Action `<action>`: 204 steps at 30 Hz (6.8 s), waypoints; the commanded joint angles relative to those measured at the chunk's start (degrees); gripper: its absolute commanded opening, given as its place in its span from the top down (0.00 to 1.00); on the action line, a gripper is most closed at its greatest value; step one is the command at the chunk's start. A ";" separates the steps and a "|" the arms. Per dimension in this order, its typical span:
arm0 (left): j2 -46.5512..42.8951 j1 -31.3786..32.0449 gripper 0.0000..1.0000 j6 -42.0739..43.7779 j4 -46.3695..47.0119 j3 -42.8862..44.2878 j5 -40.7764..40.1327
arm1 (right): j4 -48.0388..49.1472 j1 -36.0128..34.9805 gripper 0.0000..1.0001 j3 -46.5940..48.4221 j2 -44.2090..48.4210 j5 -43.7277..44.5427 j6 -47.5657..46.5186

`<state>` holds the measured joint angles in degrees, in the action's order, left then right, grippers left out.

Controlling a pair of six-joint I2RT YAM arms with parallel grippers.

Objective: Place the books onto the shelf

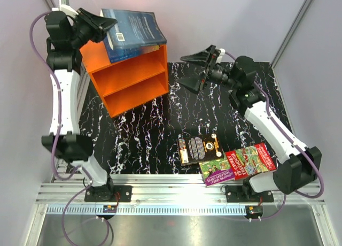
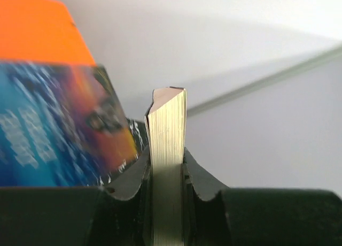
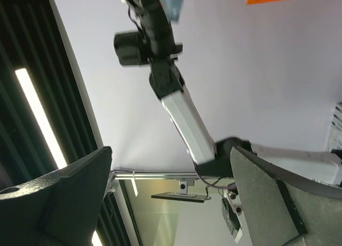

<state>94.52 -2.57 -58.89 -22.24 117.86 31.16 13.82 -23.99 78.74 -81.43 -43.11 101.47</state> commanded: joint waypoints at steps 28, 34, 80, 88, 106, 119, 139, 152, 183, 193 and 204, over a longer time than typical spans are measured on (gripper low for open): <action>10.95 -10.97 0.29 5.89 -6.06 10.81 6.73 | 2.17 1.40 0.00 -12.03 4.70 -4.44 -0.49; 12.52 -11.14 0.01 7.74 -10.53 12.30 6.81 | 3.05 1.40 0.00 -13.08 4.70 -4.26 -0.05; 3.04 -7.37 1.00 17.41 -25.05 5.35 -14.89 | -1.51 1.49 0.01 -20.99 11.38 -5.05 -1.89; 4.79 -5.26 1.00 18.28 -25.22 8.17 -15.86 | -1.52 1.40 0.01 -22.23 11.47 -4.96 -2.07; 1.67 -3.50 0.96 19.43 -30.15 12.84 -25.60 | -2.21 1.92 0.02 -21.36 9.36 -6.55 -5.74; -23.41 17.22 0.93 17.15 -26.64 -31.43 -29.93 | -73.42 13.08 0.00 -6.74 1.18 22.02 -57.00; -16.03 48.01 0.01 6.26 -3.14 -67.39 -14.21 | -67.87 18.71 0.00 -24.16 1.97 23.87 -57.08; -19.02 49.50 0.01 -10.88 41.03 -92.35 -16.04 | -61.29 18.71 0.00 -33.55 12.78 16.31 -51.03; -1.01 55.13 0.70 -19.15 58.27 -90.01 -23.16 | -64.27 18.71 0.00 -35.59 16.30 15.34 -55.06; -10.12 55.04 1.00 -12.50 42.06 -80.72 -24.12 | -67.70 18.63 0.00 -30.94 19.11 15.51 -54.89; -27.55 41.87 1.00 2.72 1.51 -49.17 -25.37 | -72.62 18.71 0.00 -4.84 21.23 14.82 -48.74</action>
<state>70.17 43.88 -62.39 -13.78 58.11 5.78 -57.25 -5.56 68.86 -60.07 -26.72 50.85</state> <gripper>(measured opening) 0.170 0.994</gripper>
